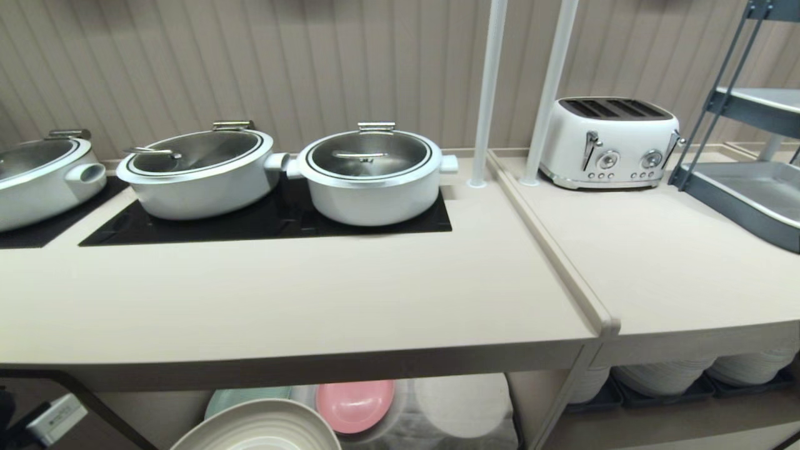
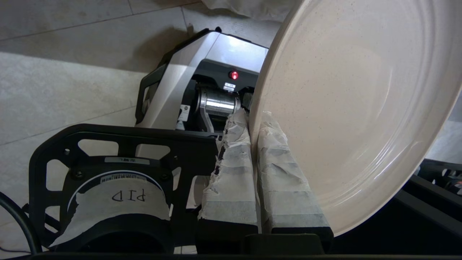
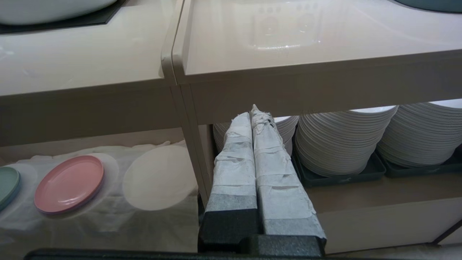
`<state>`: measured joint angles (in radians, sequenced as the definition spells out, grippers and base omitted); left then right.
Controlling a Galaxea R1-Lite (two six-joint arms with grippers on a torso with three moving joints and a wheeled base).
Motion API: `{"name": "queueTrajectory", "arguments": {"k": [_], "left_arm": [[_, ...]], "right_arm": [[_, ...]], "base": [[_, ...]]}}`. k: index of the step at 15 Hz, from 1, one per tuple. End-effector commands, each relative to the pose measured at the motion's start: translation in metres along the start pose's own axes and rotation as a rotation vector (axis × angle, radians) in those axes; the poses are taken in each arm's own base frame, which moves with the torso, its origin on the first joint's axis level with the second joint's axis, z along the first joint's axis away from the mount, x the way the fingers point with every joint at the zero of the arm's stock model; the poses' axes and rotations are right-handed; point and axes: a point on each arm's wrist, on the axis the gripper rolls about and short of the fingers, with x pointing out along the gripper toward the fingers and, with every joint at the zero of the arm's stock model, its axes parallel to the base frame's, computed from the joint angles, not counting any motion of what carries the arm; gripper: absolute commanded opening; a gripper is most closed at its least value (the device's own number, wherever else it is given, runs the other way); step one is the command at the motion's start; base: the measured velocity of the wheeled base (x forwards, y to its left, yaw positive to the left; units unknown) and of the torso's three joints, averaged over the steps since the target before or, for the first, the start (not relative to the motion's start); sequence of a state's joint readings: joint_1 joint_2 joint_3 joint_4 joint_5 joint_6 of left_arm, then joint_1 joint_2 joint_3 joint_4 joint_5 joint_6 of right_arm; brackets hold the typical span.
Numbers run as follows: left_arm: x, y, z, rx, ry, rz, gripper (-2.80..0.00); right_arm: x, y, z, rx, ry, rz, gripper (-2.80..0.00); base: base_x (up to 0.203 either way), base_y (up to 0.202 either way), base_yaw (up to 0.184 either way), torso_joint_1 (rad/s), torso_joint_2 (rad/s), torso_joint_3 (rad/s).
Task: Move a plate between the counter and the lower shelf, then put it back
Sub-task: Put the plate in the cupboard
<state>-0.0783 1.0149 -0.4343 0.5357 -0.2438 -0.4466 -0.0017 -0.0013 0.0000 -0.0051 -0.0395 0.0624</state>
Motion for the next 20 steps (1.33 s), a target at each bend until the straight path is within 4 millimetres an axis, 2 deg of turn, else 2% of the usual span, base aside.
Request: {"name": "queueTrajectory", "arguments": {"k": [1, 6, 20], "left_arm": [[-0.0001, 0.0001, -0.0004, -0.003, 0.002, -0.001, -2.8], [-0.0004, 0.0004, -0.001, -0.003, 0.0, -0.002, -2.8], [0.0008, 0.0022, -0.0042, -0.004, 0.005, 0.001, -2.8]], "right_arm": [[0.0001, 0.0, 0.0001, 0.0, 0.0, 0.0, -2.8], [0.0001, 0.0, 0.0001, 0.0, 0.0, 0.0, -2.8], [0.0001, 0.0, 0.0001, 0.0, 0.0, 0.0, -2.8]], "base": [[0.0, 0.0, 0.0, -0.164, 0.34, 0.165], [0.0, 0.0, 0.0, -0.178, 0.38, 0.204], [0.0, 0.0, 0.0, -0.235, 0.53, 0.291]]}}
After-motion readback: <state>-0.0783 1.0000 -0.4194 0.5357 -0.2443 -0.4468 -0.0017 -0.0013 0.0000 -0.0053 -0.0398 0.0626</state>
